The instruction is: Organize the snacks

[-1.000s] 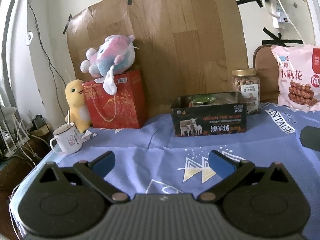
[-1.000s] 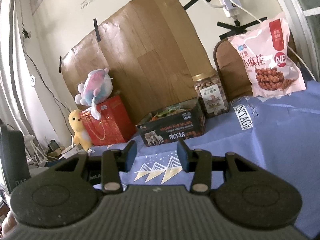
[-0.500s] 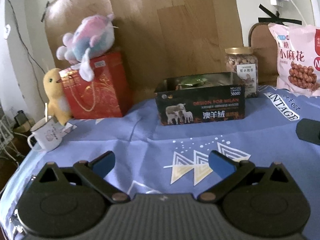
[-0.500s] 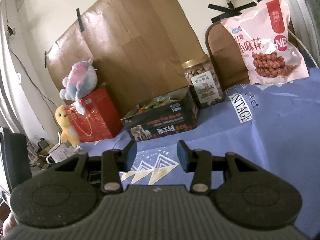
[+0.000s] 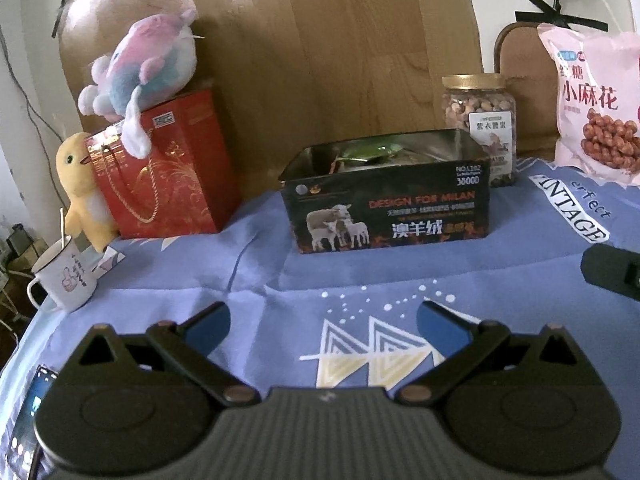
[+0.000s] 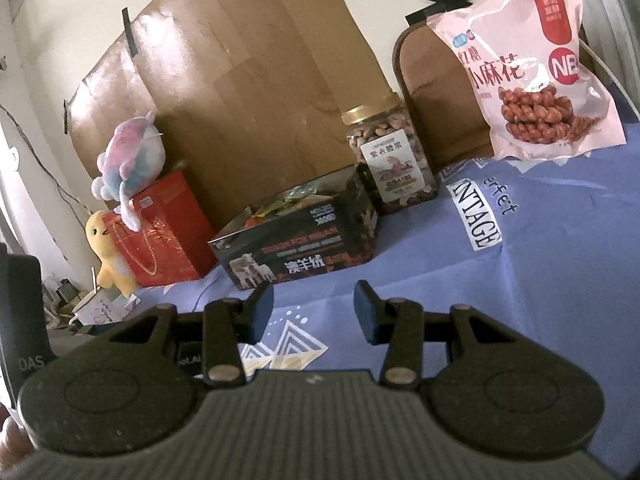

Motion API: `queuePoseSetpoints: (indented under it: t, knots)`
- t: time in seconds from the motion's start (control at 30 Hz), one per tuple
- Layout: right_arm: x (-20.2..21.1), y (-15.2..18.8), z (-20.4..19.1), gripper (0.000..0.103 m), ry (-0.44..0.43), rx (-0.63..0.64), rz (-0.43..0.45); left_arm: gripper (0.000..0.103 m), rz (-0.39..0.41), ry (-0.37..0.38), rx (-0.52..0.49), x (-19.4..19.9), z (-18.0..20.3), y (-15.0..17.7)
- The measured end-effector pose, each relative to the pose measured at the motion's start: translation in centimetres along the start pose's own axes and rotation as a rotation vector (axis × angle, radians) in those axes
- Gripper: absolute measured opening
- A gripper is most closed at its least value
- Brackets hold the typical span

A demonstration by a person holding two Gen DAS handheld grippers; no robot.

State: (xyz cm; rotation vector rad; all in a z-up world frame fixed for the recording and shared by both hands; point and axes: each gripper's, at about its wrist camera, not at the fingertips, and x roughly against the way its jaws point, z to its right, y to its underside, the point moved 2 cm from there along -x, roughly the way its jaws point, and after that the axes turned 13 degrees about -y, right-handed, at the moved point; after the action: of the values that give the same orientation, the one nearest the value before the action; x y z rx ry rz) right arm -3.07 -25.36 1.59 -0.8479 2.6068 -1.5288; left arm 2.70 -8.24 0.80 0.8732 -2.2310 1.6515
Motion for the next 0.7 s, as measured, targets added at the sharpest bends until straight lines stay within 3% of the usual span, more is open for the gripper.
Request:
queuePoseSetpoints:
  t: [0.7]
  knots:
    - [-0.7,-0.5,2.4,0.048,-0.007,-0.043,0.005,0.103,-0.012,-0.010,-0.035,-1.1,1.9,-0.9]
